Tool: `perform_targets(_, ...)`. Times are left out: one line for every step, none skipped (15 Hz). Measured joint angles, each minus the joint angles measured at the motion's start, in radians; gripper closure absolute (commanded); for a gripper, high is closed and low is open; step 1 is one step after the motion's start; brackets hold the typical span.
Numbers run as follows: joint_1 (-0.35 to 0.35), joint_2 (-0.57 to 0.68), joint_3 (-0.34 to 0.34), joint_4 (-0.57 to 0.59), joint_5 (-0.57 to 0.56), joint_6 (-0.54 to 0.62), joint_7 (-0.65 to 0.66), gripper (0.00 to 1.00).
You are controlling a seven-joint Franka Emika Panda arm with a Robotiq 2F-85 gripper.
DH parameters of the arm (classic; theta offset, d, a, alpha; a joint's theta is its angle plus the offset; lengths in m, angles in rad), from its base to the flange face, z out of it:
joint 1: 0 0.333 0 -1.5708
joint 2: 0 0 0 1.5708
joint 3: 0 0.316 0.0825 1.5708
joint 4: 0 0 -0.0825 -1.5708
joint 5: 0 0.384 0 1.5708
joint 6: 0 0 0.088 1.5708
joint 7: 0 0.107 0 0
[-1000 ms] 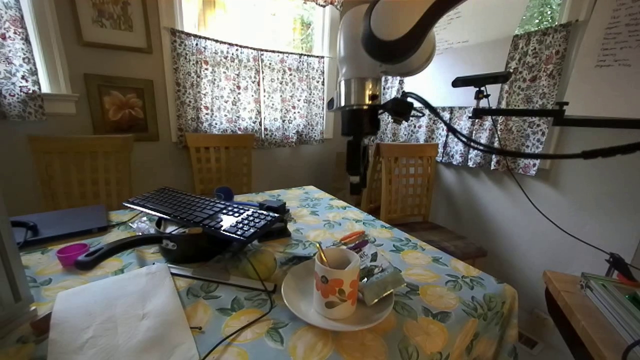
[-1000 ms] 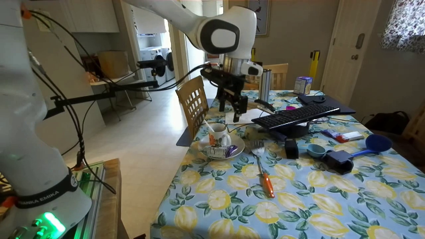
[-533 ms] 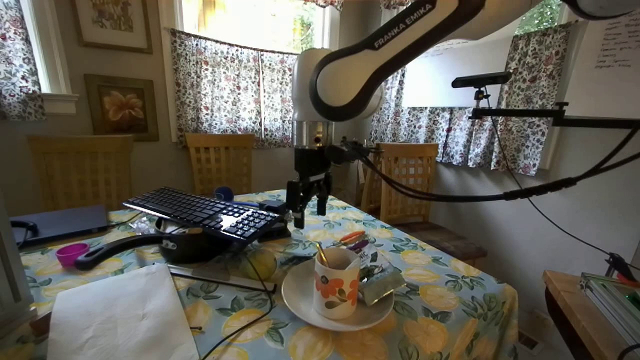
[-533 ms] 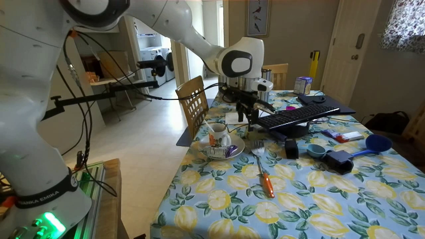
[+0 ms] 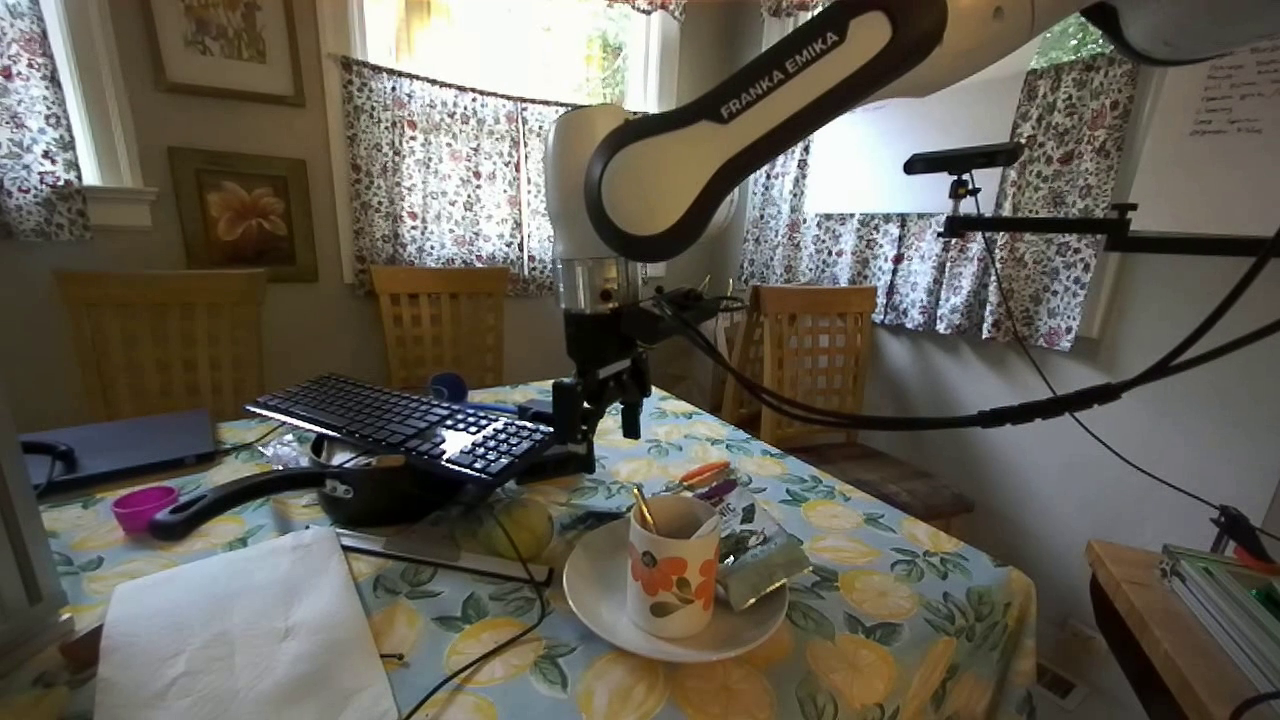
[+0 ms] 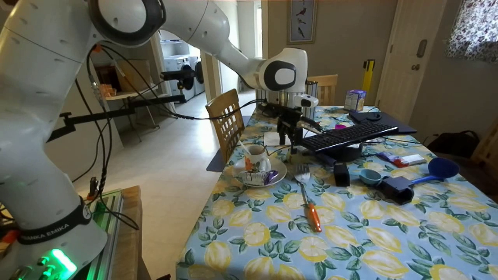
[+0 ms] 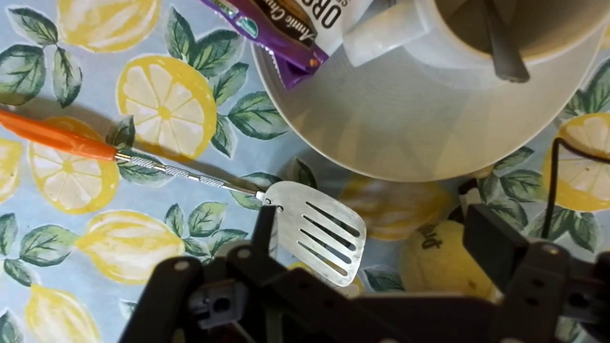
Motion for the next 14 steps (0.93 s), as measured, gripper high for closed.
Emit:
perform_targets(-0.001,0.0,0.0,0.0,0.0,0.0,0.0,0.0)
perform_targets(-0.001,0.001,0.001,0.0,0.0,0.004,-0.002,0.0)
perform_targets(0.0,0.003,0.003,0.0,0.0,0.014,-0.004,0.0)
perform_targets(0.001,0.008,0.005,0.0,0.0,0.027,-0.006,0.0)
perform_targets(0.002,0.015,0.009,0.0,0.0,0.045,-0.008,0.0)
perform_targets(0.004,0.023,0.012,0.0,0.0,0.064,-0.01,0.0)
perform_targets(0.006,0.031,0.014,0.001,0.0,0.078,-0.012,0.0)
perform_targets(0.008,0.039,0.016,0.001,0.0,0.094,-0.012,0.0)
perform_targets(0.012,0.046,0.016,0.001,-0.007,0.123,-0.014,0.0)
perform_targets(0.015,0.053,0.016,0.001,-0.015,0.153,-0.016,0.0)
perform_targets(0.018,0.06,0.016,0.002,-0.02,0.179,-0.022,0.0)
perform_targets(0.021,0.067,0.016,0.002,-0.025,0.202,-0.029,0.0)
perform_targets(0.024,0.072,0.016,0.002,-0.029,0.222,-0.037,0.0)
perform_targets(0.027,0.078,0.016,0.002,-0.032,0.236,-0.047,0.0)
